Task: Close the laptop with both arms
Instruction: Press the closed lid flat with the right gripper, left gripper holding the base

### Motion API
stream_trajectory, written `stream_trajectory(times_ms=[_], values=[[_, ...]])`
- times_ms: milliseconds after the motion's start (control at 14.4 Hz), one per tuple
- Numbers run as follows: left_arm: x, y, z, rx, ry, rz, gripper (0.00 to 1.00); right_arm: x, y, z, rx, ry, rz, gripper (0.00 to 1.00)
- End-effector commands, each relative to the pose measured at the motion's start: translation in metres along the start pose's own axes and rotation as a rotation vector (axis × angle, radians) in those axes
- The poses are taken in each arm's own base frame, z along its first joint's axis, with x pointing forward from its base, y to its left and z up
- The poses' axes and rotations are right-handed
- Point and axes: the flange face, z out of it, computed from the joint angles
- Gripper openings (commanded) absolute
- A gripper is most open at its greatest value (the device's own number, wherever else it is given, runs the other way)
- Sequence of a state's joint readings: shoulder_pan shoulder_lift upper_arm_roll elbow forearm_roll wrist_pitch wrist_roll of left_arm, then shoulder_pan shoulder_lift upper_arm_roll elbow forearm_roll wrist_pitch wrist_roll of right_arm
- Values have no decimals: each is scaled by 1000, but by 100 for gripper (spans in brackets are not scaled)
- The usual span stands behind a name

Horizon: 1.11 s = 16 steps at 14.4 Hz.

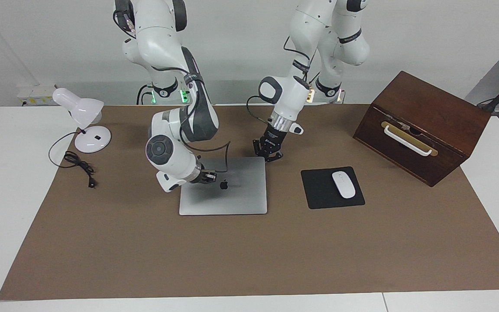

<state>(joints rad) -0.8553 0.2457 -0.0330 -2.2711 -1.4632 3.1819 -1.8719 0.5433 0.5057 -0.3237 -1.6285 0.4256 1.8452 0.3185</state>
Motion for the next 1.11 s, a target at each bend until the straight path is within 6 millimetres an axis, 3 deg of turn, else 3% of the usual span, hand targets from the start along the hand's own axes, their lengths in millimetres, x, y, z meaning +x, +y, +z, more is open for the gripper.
stream_trajectory(times_ms=[0,1041], values=[[15,1,-4,-10,20,3,0,-7,4,-1,-8,7,-24,0],[8,4,-10,-9,3,-5,0,-14,-2,-28,3,-13,-33,0]])
